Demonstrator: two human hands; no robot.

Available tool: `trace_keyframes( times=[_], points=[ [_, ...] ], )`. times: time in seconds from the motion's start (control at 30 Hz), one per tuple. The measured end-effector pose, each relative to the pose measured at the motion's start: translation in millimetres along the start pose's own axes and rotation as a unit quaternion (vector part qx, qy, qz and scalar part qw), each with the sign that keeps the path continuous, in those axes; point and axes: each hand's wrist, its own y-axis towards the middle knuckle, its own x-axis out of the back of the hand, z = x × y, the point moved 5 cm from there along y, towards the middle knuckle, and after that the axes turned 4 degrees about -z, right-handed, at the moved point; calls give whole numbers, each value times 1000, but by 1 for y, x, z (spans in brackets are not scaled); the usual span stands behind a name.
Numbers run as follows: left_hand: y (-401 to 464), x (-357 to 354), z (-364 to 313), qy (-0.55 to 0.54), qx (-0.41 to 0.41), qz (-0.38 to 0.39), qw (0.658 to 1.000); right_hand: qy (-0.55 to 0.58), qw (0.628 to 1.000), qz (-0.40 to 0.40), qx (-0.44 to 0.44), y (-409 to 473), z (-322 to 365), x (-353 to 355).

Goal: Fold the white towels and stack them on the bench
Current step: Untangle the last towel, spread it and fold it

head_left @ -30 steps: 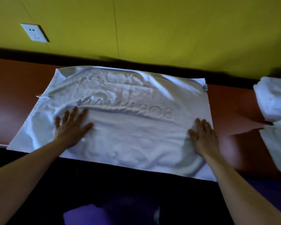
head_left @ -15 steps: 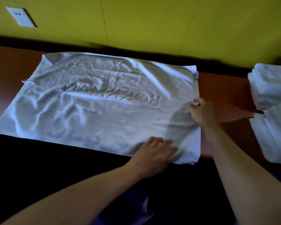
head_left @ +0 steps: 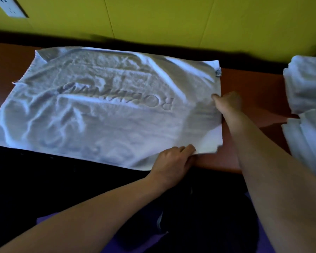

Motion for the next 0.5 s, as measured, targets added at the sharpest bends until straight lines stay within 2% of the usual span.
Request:
trace_keyframes(
  times=[0.1,0.23,0.33,0.4,0.5],
  points=[
    [-2,10,4,-23,37,-10,999,44,997,11,-57,8,1,-3],
    [-8,21,6,-102,64,10,993,80,993,42,-71,24,13,-10],
    [-9,42,11,-146,112,-19,983,63,996,38,-58,35,24,-15],
    [-7,58,19,-175,154,-53,971,121,990,45,-65,39,26,-20],
    [-6,84,42,-220,227,-115,942,175,977,96,-79,44,37,-25]
  ],
)
